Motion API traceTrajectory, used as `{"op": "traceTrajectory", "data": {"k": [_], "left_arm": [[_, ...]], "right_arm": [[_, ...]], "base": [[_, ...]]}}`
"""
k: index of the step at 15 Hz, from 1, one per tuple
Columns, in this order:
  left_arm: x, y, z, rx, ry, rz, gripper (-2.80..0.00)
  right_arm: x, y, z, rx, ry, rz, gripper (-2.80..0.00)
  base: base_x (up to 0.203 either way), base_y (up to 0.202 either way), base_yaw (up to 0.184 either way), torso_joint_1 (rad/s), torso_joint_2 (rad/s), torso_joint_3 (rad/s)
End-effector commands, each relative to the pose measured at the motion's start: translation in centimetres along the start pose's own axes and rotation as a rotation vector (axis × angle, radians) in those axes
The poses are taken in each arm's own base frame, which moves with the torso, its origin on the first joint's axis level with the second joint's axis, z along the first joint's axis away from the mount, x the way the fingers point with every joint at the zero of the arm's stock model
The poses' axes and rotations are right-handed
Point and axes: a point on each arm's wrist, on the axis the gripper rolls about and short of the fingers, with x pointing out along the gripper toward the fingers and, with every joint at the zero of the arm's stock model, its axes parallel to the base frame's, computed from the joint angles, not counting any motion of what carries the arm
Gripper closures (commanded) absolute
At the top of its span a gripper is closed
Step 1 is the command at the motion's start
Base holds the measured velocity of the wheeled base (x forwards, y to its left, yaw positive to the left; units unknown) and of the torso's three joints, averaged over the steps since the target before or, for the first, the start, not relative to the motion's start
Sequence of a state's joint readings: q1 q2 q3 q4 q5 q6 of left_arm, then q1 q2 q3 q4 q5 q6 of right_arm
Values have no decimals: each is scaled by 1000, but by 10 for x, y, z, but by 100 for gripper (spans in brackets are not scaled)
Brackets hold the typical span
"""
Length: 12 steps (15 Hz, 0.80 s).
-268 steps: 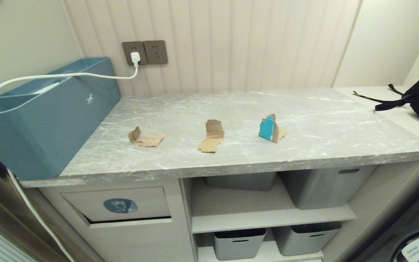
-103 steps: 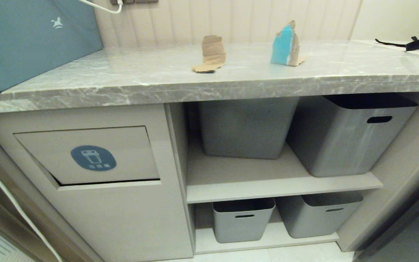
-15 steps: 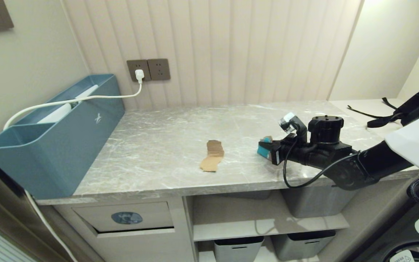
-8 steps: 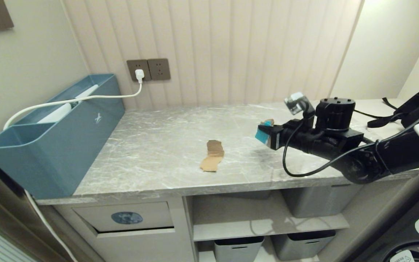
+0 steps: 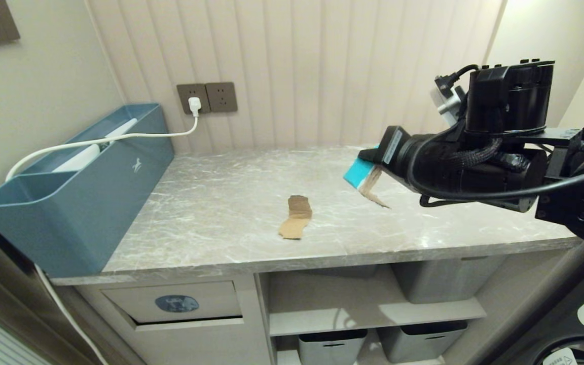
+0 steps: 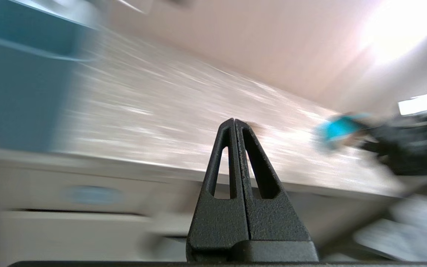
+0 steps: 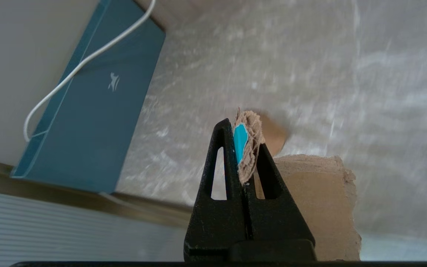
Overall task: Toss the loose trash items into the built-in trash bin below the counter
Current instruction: Hand it to the other hand
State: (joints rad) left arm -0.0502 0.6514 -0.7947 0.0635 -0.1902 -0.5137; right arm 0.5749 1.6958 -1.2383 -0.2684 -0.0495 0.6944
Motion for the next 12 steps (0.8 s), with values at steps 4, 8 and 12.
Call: {"op": "traceTrajectory", "data": {"k": [4,8,12], "left_arm": [[98,1,-35,-27,477,-351,0],[157,-6,-79,-3,644,-421,0],[207,-21,-108,34,677,-467,0]], "right_arm": [[-13,18,12,126,18,13,0],[15,27,17,216,106,14,0],[35,40,26,363,185,114,0]], "base": [[0,0,0,0,0,0],[0,0,0,0,0,0],[0,0,0,0,0,0]]}}
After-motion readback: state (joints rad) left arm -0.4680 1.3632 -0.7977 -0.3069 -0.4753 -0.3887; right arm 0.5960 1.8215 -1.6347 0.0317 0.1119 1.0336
